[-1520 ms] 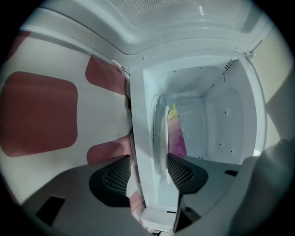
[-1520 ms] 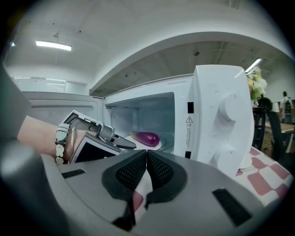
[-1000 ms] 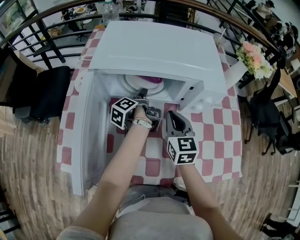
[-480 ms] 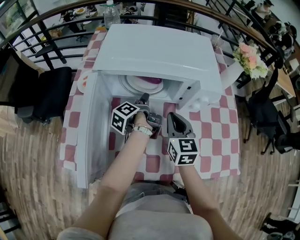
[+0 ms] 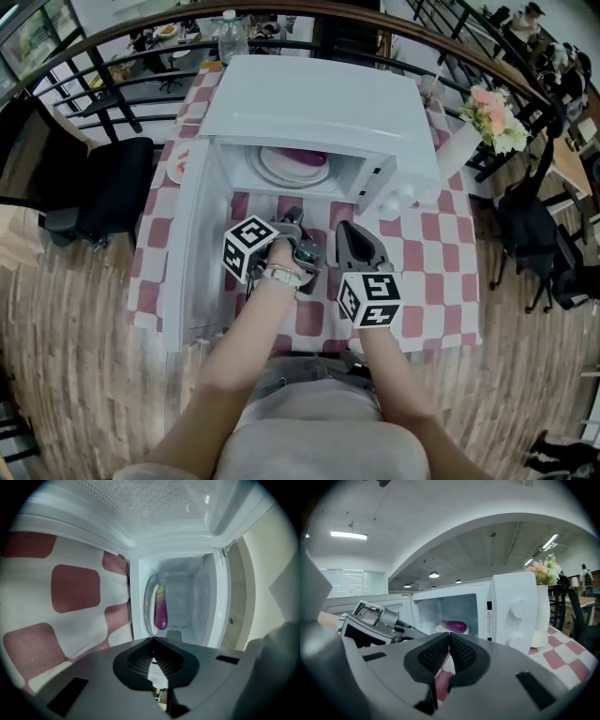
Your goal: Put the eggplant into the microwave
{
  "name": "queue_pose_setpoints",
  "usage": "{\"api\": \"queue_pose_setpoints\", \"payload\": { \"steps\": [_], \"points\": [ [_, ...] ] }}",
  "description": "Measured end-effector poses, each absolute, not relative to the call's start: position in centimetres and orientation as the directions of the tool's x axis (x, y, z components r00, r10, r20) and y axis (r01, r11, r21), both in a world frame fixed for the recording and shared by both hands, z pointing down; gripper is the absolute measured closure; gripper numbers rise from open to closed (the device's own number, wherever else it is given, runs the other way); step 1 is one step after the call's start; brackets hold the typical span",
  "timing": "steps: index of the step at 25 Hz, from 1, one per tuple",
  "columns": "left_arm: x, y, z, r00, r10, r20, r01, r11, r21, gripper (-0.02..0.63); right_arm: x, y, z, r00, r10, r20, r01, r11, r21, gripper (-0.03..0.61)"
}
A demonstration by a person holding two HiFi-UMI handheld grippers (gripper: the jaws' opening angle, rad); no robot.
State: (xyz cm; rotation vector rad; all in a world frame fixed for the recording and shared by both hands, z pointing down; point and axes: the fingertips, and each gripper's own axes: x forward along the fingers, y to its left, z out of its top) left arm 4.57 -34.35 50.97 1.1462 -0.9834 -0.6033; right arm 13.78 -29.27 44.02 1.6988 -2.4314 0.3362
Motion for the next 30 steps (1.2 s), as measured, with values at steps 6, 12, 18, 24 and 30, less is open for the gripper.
{"api": "queue_pose_setpoints", "payload": {
  "steps": [6, 12, 18, 24, 30],
  "points": [
    [4.6, -33.2, 47.4, 0.509, -0.840, 0.189, -0.180, 0.111, 0.977, 0.611, 13.1, -28.4, 42.6, -0.368, -0.901, 0.230, -0.930, 0.358, -0.086, 0.554],
    [5.0, -31.8, 45.1, 0.528, -0.841, 0.117, -0.264, -0.032, 0.964, 0.611, 12.7, -27.2, 42.4, -0.383, -0.895, 0.229, -0.923, 0.381, -0.056, 0.554],
    [5.3, -30.3, 43.9, 0.537, -0.839, 0.087, -0.399, -0.162, 0.902, 0.611, 12.4, -26.4, 41.4, -0.399, -0.896, 0.195, -0.917, 0.396, -0.054, 0.554],
    [5.9, -29.5, 42.1, 0.542, -0.838, 0.066, -0.640, -0.360, 0.679, 0.611, 12.4, -25.8, 41.5, -0.403, -0.896, 0.190, -0.915, 0.402, -0.044, 0.554],
    [6.5, -28.7, 41.7, 0.557, -0.827, 0.080, -0.736, -0.447, 0.509, 0.611, 12.6, -25.9, 41.5, -0.401, -0.898, 0.180, -0.915, 0.400, -0.043, 0.552]
  ]
}}
